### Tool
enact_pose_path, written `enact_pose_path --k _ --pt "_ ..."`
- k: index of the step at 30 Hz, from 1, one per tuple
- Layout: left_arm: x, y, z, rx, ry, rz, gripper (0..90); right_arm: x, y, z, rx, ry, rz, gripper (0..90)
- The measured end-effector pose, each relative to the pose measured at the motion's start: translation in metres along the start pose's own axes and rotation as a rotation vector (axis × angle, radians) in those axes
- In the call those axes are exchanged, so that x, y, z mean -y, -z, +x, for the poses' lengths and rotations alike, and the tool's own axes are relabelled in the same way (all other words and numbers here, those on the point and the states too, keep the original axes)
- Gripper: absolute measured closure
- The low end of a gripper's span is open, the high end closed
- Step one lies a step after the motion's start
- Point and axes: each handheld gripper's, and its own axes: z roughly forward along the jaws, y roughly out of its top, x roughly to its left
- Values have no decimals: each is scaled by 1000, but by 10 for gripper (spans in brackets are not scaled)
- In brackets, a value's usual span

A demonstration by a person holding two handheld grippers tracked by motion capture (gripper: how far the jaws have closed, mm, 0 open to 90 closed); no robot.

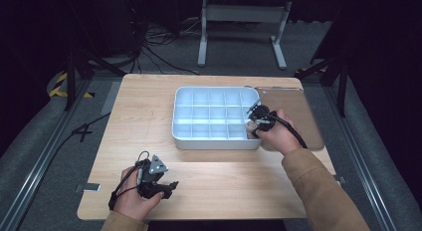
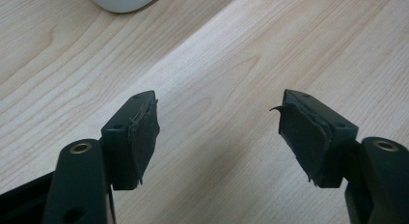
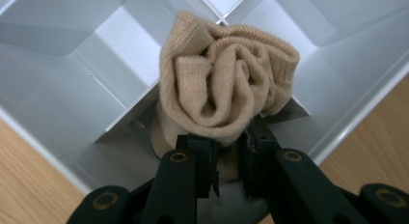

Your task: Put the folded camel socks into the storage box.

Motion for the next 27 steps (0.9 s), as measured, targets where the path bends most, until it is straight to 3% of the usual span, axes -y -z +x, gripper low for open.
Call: enact_pose_path --k 13,20,22,27 --pt "0 -2 1 0 -13 9 307 -9 -10 2 9 14 73 779" --pt "-2 -5 1 10 2 3 306 -11 -18 3 8 13 93 779" --pt "-4 -5 1 11 -12 5 305 -11 -18 3 4 16 88 774" --pt "-5 -6 -1 16 -13 7 303 -9 -11 5 -7 6 80 685"
